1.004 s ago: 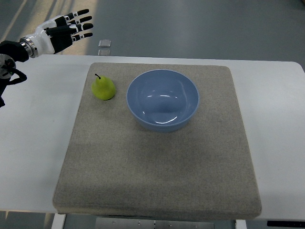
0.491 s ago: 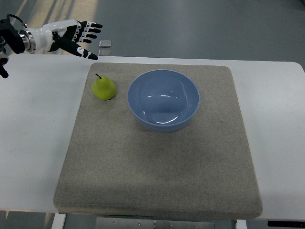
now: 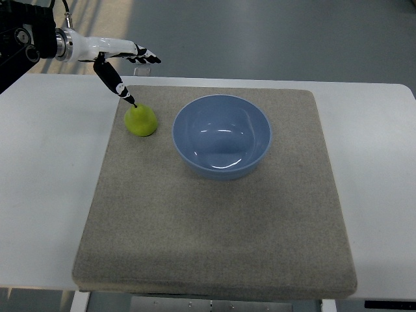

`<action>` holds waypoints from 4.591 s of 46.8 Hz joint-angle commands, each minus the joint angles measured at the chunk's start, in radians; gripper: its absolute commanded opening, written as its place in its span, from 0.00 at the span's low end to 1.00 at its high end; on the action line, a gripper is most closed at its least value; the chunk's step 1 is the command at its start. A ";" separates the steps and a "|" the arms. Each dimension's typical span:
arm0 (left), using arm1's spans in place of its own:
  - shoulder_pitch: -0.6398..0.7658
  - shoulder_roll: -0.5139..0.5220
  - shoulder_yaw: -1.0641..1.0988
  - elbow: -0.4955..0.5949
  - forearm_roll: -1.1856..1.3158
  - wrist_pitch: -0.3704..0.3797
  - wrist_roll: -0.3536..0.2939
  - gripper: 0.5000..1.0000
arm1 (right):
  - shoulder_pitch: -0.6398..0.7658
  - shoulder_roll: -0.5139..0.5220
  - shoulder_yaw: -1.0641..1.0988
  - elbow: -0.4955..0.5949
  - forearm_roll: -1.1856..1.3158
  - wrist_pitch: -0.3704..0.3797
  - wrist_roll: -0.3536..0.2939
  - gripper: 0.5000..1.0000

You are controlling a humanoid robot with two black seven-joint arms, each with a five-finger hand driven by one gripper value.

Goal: Place pear in bowl with left hand

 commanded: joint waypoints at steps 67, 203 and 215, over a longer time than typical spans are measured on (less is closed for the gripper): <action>0.096 -0.077 0.268 0.016 0.121 0.370 -0.056 0.00 | 0.000 0.000 0.000 0.000 0.000 0.000 0.001 0.85; -0.004 0.103 0.153 -0.023 -1.164 0.230 -0.058 0.99 | 0.000 0.000 0.000 0.000 0.000 0.000 0.000 0.85; 0.091 0.075 0.139 0.094 -1.423 0.063 -0.050 0.99 | 0.000 0.000 0.000 0.000 0.000 0.000 0.000 0.85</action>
